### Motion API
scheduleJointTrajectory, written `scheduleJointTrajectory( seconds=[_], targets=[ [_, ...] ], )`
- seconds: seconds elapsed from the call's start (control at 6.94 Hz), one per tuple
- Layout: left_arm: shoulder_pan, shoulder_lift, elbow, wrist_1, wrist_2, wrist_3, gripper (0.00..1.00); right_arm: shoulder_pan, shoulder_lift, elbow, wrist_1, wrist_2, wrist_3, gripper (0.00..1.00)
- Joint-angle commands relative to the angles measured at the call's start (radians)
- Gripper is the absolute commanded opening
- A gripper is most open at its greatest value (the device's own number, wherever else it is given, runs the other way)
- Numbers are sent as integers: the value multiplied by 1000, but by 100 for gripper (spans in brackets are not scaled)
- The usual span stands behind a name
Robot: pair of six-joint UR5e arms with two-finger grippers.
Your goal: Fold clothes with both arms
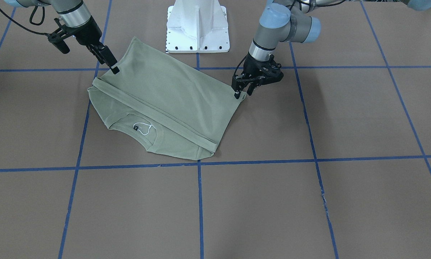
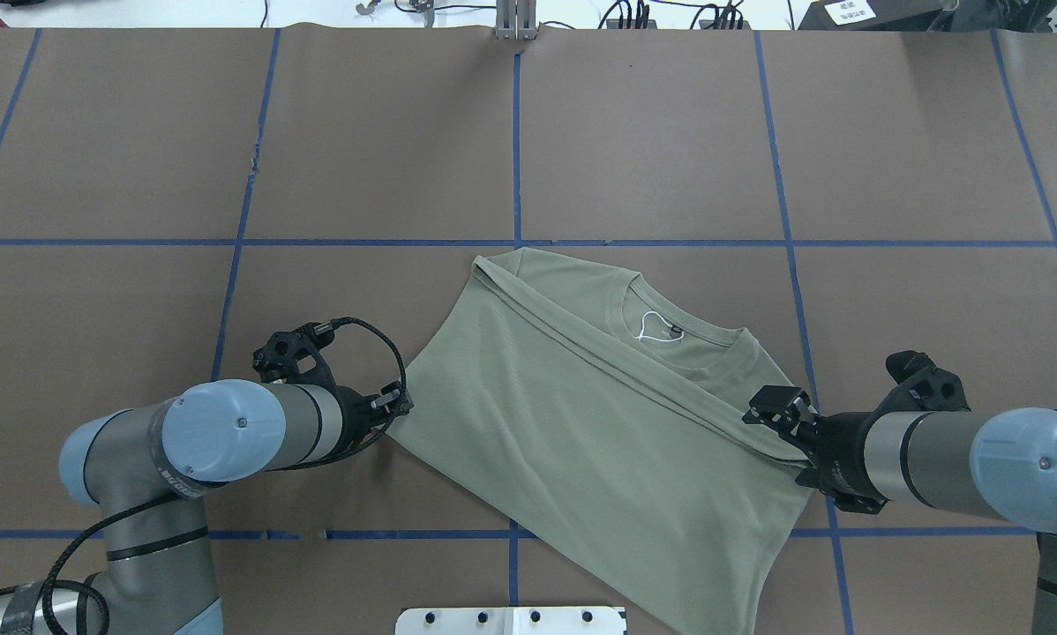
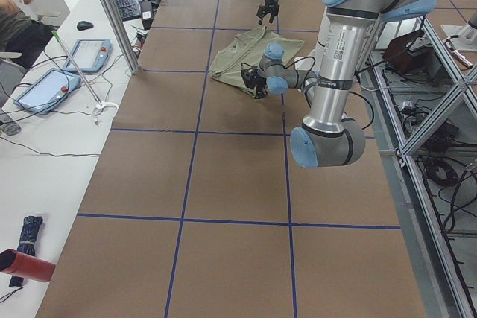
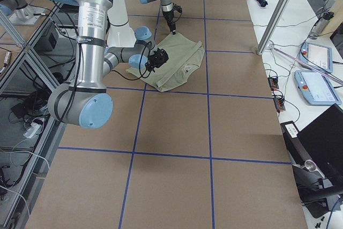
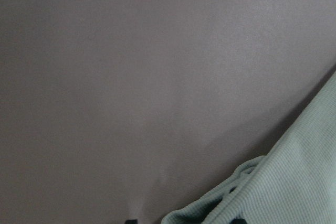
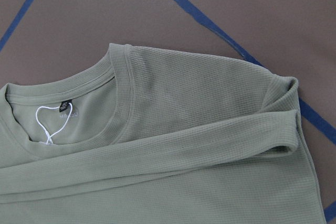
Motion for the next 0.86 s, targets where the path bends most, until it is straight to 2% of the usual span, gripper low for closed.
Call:
scheduleJointTrajectory(
  seconds=[0.0, 0.29, 0.58, 0.72],
  targets=[
    [2, 3, -5, 0, 0, 1, 0, 5, 11, -6, 0, 1, -1, 100],
    [-10, 11, -16, 2, -1, 9, 0, 6, 22, -8, -2, 1, -1, 100],
    [-82, 11, -10, 43, -1, 225, 0, 6, 23, -9, -2, 1, -1, 100],
    [-157, 2, 28, 41, -3, 307, 0, 6, 25, -14, -2, 1, -1, 100]
  ],
)
